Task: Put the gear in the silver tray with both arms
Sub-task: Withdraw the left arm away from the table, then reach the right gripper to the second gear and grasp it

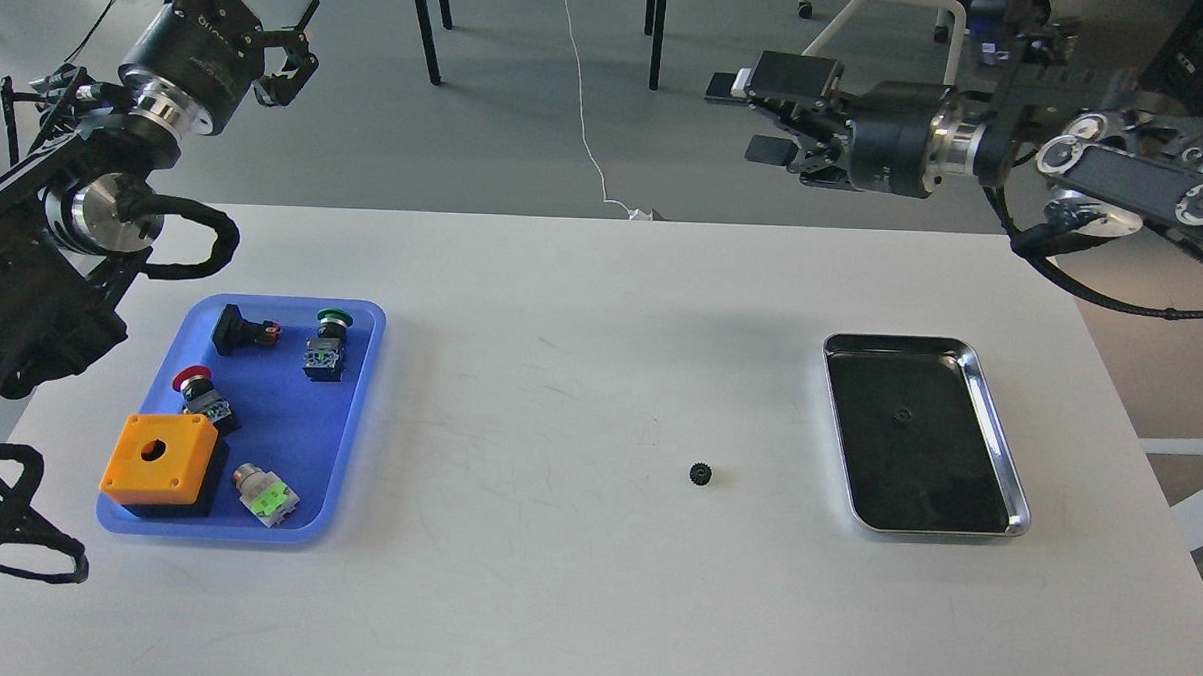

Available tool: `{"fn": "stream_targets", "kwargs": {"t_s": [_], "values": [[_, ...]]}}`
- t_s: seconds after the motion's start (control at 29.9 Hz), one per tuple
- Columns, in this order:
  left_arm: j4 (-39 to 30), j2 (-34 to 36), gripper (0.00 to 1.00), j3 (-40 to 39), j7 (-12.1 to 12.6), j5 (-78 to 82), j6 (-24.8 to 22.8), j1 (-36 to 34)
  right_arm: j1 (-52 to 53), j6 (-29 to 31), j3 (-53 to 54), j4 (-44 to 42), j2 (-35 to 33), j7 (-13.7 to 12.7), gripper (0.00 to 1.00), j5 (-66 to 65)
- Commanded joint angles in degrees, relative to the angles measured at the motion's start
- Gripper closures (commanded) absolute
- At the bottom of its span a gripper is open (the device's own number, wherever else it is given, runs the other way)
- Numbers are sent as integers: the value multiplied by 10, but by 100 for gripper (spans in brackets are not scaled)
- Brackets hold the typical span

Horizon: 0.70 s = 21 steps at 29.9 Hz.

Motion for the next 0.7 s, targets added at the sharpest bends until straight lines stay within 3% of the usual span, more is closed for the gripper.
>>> {"fn": "stream_targets", "kwargs": {"t_s": [0.0, 0.13, 0.43, 0.67], "values": [[0, 15, 2, -3, 4, -2, 0, 2, 39, 0, -85, -11, 99, 0, 1, -51], [0, 22, 2, -6, 5, -4, 0, 1, 47, 0, -146, -12, 181, 0, 1, -156], [-2, 46, 2, -6, 5, -4, 0, 2, 47, -1, -240, 9, 181, 0, 1, -247], [-1, 55, 2, -6, 5, -4, 0, 5, 21, -11, -247, 56, 181, 0, 5, -245]]}}
